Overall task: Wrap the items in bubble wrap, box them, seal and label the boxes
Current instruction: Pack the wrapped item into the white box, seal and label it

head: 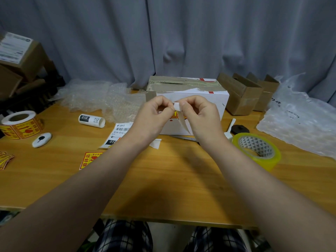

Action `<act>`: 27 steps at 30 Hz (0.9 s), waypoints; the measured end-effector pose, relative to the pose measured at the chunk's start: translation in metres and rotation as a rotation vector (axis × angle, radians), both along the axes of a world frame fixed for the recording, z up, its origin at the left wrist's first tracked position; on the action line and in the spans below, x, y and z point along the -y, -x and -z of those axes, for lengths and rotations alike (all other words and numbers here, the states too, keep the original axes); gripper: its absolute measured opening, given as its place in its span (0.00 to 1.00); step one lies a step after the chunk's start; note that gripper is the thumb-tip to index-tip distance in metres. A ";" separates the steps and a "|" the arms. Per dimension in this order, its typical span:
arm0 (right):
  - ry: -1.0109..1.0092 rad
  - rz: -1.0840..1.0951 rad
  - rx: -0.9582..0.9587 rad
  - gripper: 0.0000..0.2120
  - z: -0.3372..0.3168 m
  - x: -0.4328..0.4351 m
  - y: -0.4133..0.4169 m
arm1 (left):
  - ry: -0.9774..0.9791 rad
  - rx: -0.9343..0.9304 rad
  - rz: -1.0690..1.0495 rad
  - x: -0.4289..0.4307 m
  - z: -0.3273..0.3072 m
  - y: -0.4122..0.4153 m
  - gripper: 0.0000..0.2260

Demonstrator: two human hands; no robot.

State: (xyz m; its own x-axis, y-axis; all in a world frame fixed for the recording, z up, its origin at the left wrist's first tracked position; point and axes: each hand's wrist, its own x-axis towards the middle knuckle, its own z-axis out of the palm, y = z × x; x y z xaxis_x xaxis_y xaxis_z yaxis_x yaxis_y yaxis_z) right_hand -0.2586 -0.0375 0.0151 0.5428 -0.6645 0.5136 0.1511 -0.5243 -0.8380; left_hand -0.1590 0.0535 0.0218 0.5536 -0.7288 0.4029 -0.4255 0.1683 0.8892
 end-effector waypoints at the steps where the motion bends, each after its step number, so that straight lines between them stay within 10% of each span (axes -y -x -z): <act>1: -0.034 0.005 -0.004 0.05 0.001 0.000 0.000 | -0.005 -0.005 -0.002 0.000 0.001 0.000 0.03; 8: -0.309 0.044 0.038 0.08 0.003 0.004 -0.005 | -0.046 0.011 -0.019 -0.001 0.007 -0.004 0.04; 17: -0.121 -0.025 -0.031 0.07 -0.002 0.004 0.001 | -0.032 -0.048 0.060 0.001 -0.003 -0.002 0.13; 23: -0.459 -0.180 0.038 0.18 -0.004 0.005 0.007 | -0.025 0.030 0.033 0.001 0.002 -0.007 0.08; 27: -0.240 -0.166 -0.090 0.12 -0.004 0.006 0.007 | -0.069 0.104 0.004 0.002 0.002 -0.002 0.08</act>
State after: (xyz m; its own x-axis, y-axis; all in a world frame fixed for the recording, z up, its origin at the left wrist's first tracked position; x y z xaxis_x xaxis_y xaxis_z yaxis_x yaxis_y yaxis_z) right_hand -0.2651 -0.0433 0.0195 0.6903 -0.6593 0.2980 0.1382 -0.2842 -0.9488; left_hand -0.1567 0.0518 0.0197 0.5082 -0.7590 0.4071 -0.5156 0.1105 0.8497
